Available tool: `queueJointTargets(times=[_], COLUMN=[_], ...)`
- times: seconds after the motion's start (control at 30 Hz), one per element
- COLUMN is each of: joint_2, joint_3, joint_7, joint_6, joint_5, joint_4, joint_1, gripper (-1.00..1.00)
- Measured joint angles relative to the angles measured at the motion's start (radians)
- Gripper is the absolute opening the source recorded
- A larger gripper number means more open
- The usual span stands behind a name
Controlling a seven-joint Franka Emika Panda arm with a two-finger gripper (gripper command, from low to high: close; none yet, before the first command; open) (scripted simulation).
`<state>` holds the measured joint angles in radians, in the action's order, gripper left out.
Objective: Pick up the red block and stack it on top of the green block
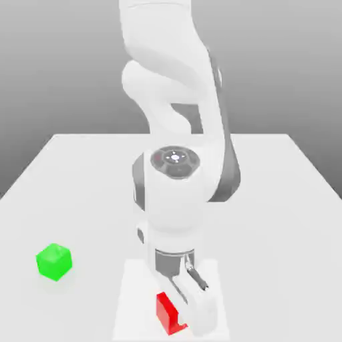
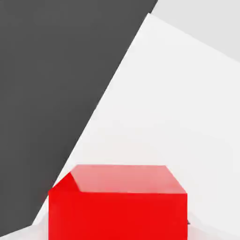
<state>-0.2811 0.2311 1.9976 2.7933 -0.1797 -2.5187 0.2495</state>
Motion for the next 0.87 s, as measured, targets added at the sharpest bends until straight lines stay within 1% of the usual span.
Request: queueJointTargets(times=[0.1, 0.13, 0.27, 0.37, 0.53, 0.6, 0.73, 0.77, 0.87], joint_2=[0.089, 0.108, 0.169, 0.219, 0.31, 0.305, 0.182, 0.149, 0.149], joint_3=[0.027, 0.014, -0.07, -0.132, -0.205, -0.217, -0.207, -0.208, -0.208], joint_7=[-0.046, -0.059, -0.115, -0.167, -0.275, -0.306, -0.31, -0.307, -0.307], joint_6=[-0.072, -0.084, -0.109, -0.121, -0.137, -0.114, 0.01, 0.042, 0.042], joint_5=[0.058, 0.063, 0.074, 0.092, 0.153, 0.174, 0.172, 0.169, 0.169], joint_4=[-0.018, -0.028, -0.073, -0.109, -0.171, -0.185, -0.184, -0.183, -0.183], joint_1=[0.022, 0.04, 0.133, 0.239, 0.406, 0.436, 0.445, 0.444, 0.444], gripper=[-1.0, -1.0, -1.0, -1.0, -1.0, -1.0, -1.0, 1.0, 1.0])
